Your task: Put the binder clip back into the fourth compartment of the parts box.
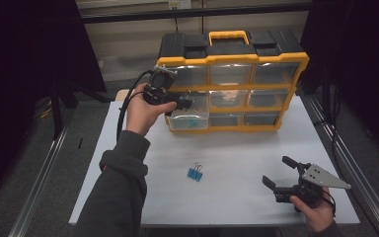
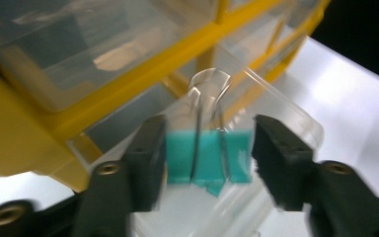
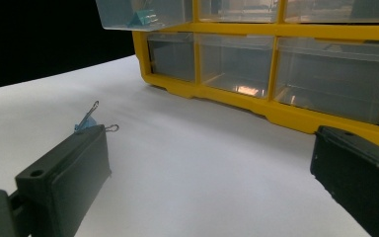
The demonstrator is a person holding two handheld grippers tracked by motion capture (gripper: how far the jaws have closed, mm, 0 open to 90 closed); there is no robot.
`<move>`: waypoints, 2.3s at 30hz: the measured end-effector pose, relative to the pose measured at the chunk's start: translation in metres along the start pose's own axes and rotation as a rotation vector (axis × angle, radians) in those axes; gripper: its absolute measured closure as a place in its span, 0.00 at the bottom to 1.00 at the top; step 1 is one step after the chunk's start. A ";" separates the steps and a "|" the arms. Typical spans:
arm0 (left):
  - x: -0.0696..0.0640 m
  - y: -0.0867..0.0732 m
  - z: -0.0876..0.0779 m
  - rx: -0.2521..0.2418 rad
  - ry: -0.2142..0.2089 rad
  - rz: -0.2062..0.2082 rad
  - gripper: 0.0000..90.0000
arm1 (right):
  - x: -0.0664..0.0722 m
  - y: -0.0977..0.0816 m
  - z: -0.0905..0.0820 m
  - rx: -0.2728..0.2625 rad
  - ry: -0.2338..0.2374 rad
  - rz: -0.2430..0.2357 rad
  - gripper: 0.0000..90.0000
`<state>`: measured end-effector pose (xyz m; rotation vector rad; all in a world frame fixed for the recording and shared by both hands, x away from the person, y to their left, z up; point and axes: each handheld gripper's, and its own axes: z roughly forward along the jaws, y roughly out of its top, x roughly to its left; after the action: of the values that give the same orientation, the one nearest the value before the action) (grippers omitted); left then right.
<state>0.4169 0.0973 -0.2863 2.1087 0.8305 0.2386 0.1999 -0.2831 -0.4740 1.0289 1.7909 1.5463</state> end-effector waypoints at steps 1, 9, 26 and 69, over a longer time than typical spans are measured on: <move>0.000 -0.001 -0.003 -0.004 0.004 0.005 0.37 | 0.000 0.000 0.000 0.000 0.000 -0.001 0.01; -0.005 -0.009 -0.024 -0.027 0.003 0.012 0.25 | 0.001 0.000 0.001 0.006 0.001 0.000 0.01; -0.018 -0.049 -0.039 -0.021 0.008 0.021 0.10 | 0.001 0.000 0.001 0.007 -0.002 -0.005 0.01; -0.063 -0.171 0.047 0.057 -0.051 -0.028 0.04 | 0.002 0.001 0.003 0.002 0.005 -0.011 0.01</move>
<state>0.3079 0.1009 -0.4401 2.1460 0.8449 0.1469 0.2011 -0.2800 -0.4735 1.0147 1.7985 1.5421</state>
